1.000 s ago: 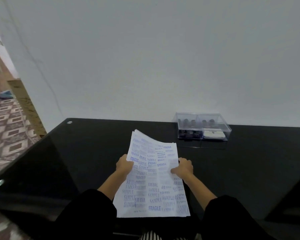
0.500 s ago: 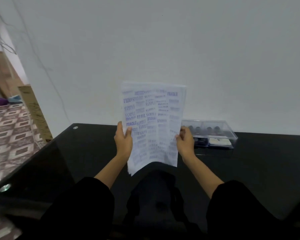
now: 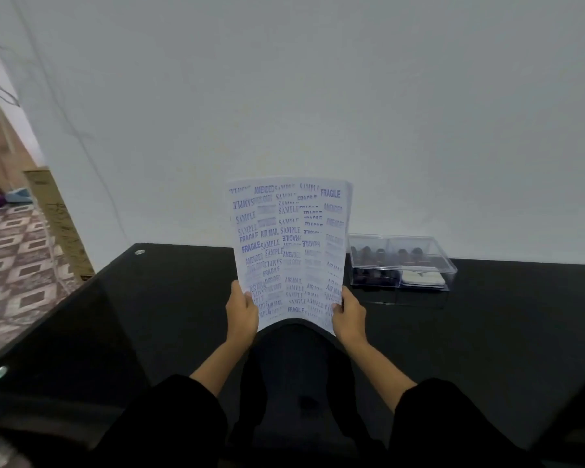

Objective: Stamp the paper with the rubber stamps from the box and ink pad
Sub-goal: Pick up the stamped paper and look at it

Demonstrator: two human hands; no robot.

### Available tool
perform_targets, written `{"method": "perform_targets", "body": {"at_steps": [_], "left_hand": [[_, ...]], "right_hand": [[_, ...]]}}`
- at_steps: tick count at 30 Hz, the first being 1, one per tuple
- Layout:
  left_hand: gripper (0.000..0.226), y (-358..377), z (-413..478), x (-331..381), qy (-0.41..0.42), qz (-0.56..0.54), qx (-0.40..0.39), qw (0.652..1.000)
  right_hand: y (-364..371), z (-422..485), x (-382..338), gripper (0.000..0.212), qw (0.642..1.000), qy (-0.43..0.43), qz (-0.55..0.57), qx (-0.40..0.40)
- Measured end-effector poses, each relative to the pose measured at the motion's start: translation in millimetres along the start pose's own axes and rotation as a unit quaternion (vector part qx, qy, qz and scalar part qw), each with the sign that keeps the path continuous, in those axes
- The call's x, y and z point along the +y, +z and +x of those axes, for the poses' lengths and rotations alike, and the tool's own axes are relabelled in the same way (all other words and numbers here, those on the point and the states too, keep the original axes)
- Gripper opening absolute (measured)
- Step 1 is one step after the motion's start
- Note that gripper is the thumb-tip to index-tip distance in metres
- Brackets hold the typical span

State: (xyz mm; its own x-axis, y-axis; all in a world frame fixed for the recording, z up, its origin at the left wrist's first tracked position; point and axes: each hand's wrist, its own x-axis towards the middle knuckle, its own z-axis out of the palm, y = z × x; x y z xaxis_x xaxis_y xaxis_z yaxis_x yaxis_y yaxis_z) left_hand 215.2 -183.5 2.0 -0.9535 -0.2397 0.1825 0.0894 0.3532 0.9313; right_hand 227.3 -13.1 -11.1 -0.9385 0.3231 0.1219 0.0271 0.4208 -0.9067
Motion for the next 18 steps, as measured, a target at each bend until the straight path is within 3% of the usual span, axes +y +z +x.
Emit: {"method": "perform_targets", "body": {"at_steps": [13,18], "left_hand": [[0.023,17.5,35.1,3.0,-0.029,0.052,-0.012,0.998],[0.015,30.0,65.9,-2.2,-0.066,0.104,-0.036,0.992]], "right_hand": [[-5.2,24.6,4.7,0.035,0.999,0.041,-0.025,0.002],[-14.4,54.6,12.8,0.035,0.993,0.076,-0.071,-0.061]]}}
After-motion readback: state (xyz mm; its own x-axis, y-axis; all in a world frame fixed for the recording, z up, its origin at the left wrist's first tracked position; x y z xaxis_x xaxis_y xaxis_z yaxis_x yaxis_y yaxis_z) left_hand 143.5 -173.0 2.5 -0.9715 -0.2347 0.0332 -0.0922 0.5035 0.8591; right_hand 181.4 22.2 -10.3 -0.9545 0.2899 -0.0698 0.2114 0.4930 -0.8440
